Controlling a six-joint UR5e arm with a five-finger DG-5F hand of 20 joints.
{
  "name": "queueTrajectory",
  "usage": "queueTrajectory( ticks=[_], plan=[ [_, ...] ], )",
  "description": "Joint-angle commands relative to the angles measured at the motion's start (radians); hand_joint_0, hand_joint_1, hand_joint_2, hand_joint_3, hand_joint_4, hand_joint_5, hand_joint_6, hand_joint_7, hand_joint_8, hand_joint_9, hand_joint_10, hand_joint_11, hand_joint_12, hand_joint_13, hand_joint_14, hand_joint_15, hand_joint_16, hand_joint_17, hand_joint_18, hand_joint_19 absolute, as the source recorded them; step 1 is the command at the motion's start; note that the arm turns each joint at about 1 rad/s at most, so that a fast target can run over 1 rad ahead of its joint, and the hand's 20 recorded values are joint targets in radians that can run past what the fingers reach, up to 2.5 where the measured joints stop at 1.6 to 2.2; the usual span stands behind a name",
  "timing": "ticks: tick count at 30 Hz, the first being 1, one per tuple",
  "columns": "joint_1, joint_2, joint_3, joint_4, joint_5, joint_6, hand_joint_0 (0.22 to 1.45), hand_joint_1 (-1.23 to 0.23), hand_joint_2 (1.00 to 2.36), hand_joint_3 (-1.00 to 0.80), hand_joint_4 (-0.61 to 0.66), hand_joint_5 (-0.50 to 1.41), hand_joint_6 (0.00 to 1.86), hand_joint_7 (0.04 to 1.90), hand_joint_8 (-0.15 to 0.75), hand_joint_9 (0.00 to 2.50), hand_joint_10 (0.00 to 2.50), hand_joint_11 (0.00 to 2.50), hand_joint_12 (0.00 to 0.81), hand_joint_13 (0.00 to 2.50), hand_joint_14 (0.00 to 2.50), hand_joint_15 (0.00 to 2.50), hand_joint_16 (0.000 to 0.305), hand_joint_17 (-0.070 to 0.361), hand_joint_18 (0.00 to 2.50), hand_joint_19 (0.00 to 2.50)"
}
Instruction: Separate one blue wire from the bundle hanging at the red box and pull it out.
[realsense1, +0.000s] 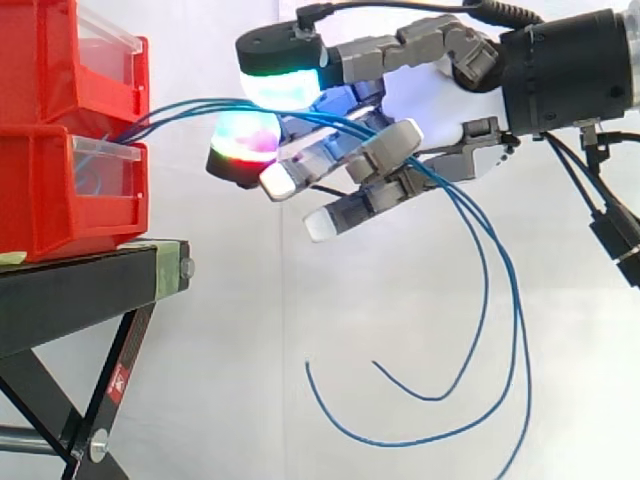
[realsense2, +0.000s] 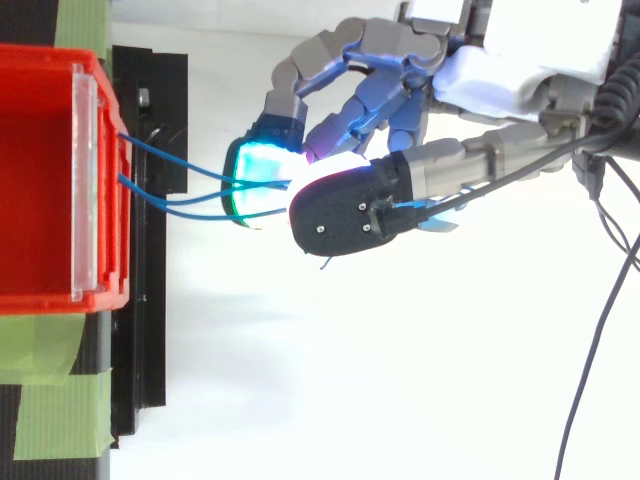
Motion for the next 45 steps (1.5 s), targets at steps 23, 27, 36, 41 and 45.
queueTrajectory(
  ticks=[23,27,36,41,45],
  plan=[
    [-0.001,0.056,0.007,0.003,0.0,-0.209,0.61,-0.71,1.02,-0.09,0.19,-0.17,0.85,0.85,0.395,0.94,0.02,0.69,0.428,1.65,0.0,1.5,0.06,0.134,0.9,0.46],
    [-0.001,0.056,0.007,0.06,0.0,-0.29,0.61,-0.73,1.02,-0.11,0.2,-0.17,0.85,0.84,0.392,0.94,0.02,0.7,0.416,1.64,0.0,1.52,0.059,0.133,0.89,0.46],
    [-0.002,0.058,0.007,0.104,0.001,-0.367,0.6,-0.78,1.02,-0.14,0.21,-0.17,0.85,0.85,0.382,0.92,0.02,0.72,0.409,1.62,0.0,1.52,0.057,0.129,0.87,0.46],
    [-0.001,0.056,0.006,0.103,0.017,-0.355,0.6,-0.79,1.02,-0.15,0.21,-0.18,0.86,0.85,0.378,0.91,0.02,0.7,0.406,1.61,0.0,1.52,0.057,0.128,0.85,0.47],
    [-0.001,0.056,0.007,0.1,0.018,-0.324,0.6,-0.8,1.02,-0.15,0.21,-0.18,0.86,0.87,0.374,0.9,0.02,0.71,0.394,1.6,0.0,1.53,0.056,0.126,0.84,0.48]
  ],
)
